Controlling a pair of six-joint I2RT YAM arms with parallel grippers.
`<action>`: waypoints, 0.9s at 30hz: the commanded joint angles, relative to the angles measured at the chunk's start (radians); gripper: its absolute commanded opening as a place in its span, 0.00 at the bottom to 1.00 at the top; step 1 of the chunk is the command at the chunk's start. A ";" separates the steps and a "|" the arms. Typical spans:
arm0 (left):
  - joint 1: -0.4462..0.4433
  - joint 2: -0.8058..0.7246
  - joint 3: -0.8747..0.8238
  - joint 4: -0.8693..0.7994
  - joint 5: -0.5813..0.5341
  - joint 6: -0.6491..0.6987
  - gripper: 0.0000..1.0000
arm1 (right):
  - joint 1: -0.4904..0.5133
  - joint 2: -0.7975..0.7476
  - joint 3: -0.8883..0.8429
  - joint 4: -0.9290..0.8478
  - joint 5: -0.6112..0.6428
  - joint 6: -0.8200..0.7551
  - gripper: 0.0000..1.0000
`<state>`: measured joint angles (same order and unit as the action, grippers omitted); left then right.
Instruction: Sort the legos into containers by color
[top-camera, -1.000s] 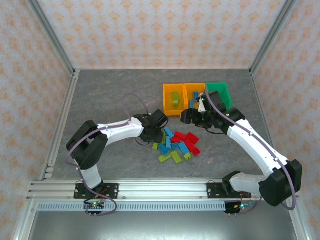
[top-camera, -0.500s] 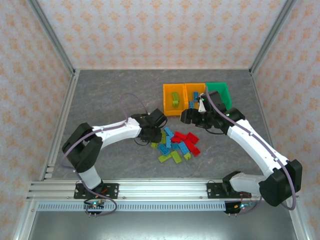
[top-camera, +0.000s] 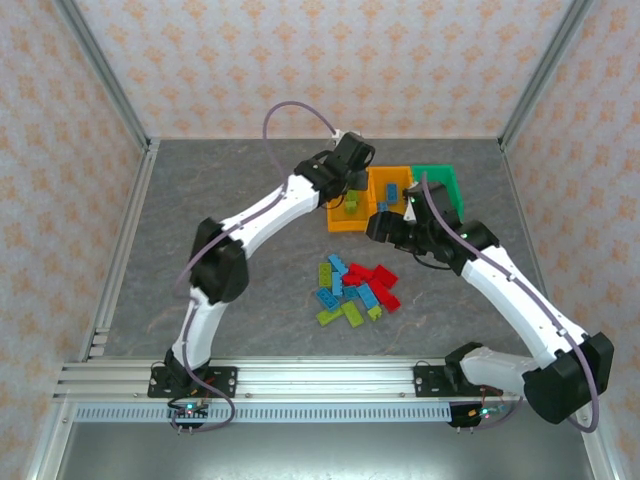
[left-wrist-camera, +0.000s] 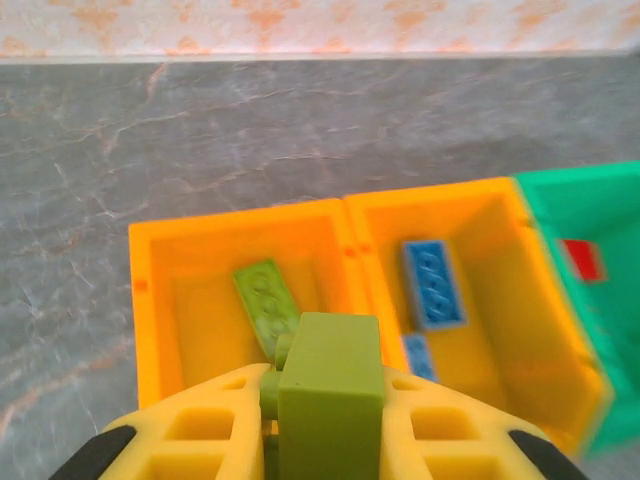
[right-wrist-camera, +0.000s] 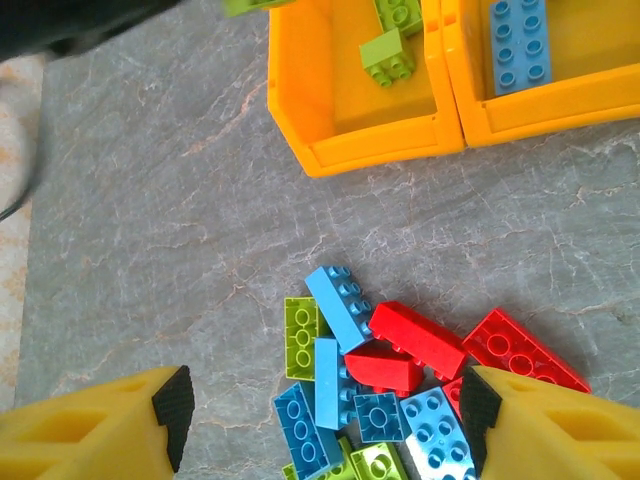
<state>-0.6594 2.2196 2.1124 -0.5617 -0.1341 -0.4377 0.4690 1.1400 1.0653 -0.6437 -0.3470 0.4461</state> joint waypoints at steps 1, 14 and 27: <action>0.020 0.131 0.188 -0.108 -0.047 0.074 0.24 | 0.005 -0.053 -0.012 -0.020 0.069 0.005 0.73; -0.010 -0.240 -0.171 0.059 0.022 0.078 0.48 | 0.006 -0.031 -0.051 -0.032 0.088 -0.043 0.74; -0.152 -1.163 -0.813 -0.178 -0.114 0.254 0.52 | 0.168 0.443 0.108 -0.154 0.239 -0.265 0.65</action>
<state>-0.8185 1.1130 1.3430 -0.5228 -0.1696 -0.2535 0.6155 1.5135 1.1114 -0.7296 -0.1886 0.2649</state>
